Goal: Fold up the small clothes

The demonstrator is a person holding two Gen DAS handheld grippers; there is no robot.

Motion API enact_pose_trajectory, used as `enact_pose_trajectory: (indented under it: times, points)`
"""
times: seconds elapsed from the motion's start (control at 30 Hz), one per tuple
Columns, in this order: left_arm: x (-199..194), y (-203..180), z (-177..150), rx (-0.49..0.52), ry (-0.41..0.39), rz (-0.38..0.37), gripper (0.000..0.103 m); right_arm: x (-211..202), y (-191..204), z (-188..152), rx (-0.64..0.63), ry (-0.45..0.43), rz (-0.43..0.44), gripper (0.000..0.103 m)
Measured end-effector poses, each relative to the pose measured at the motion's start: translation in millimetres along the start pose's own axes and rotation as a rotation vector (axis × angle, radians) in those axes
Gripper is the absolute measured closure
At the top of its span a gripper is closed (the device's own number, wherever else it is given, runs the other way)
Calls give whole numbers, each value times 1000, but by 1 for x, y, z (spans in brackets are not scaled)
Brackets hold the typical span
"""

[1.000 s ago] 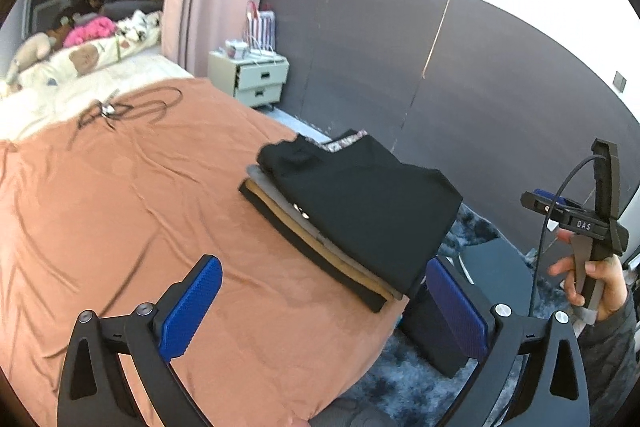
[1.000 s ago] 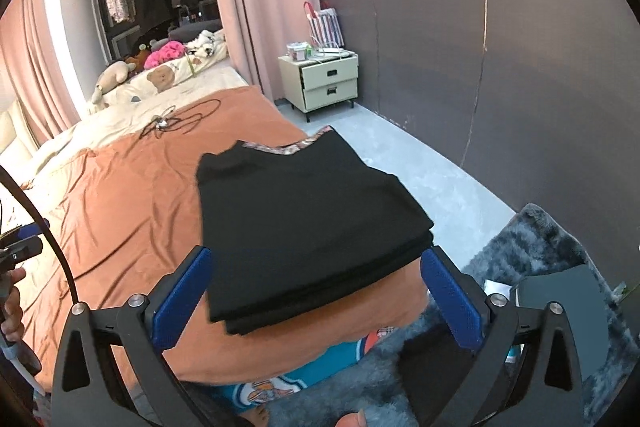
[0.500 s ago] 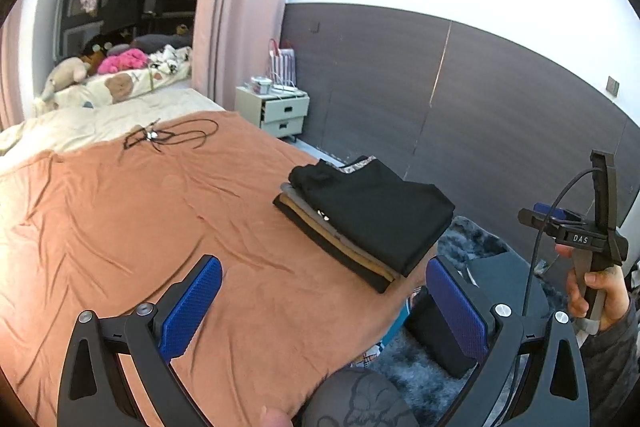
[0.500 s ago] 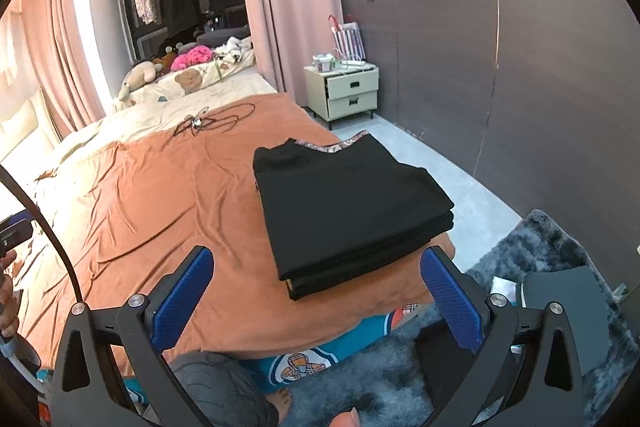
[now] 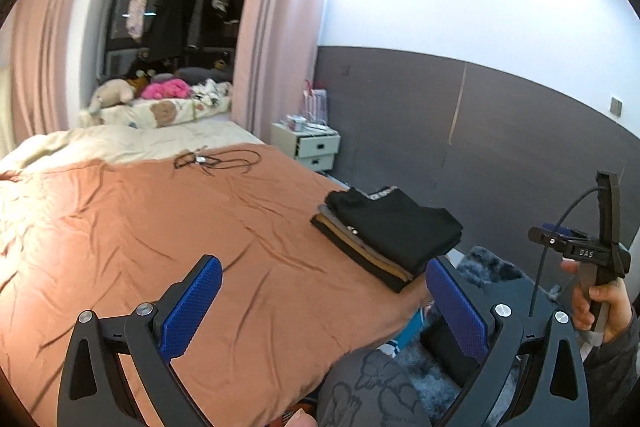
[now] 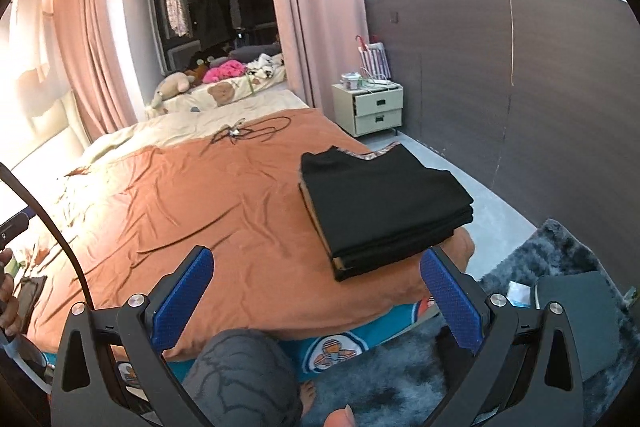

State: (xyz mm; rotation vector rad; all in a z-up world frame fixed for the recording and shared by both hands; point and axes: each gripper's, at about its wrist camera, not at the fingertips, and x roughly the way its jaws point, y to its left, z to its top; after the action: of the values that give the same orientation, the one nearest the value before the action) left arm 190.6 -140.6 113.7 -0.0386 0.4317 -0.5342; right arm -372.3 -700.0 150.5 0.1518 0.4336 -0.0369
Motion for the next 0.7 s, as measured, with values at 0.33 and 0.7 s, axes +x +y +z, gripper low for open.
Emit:
enact_pose_trajectory:
  times: [0.33,0.7]
  points:
    - [-58,8,-39,-12,-55,108,0,-28,26,-41,-26,-48,41,0]
    - [-100,17,-93,-50,-77,186,0,-36,67,-83,-34,-10,33,0]
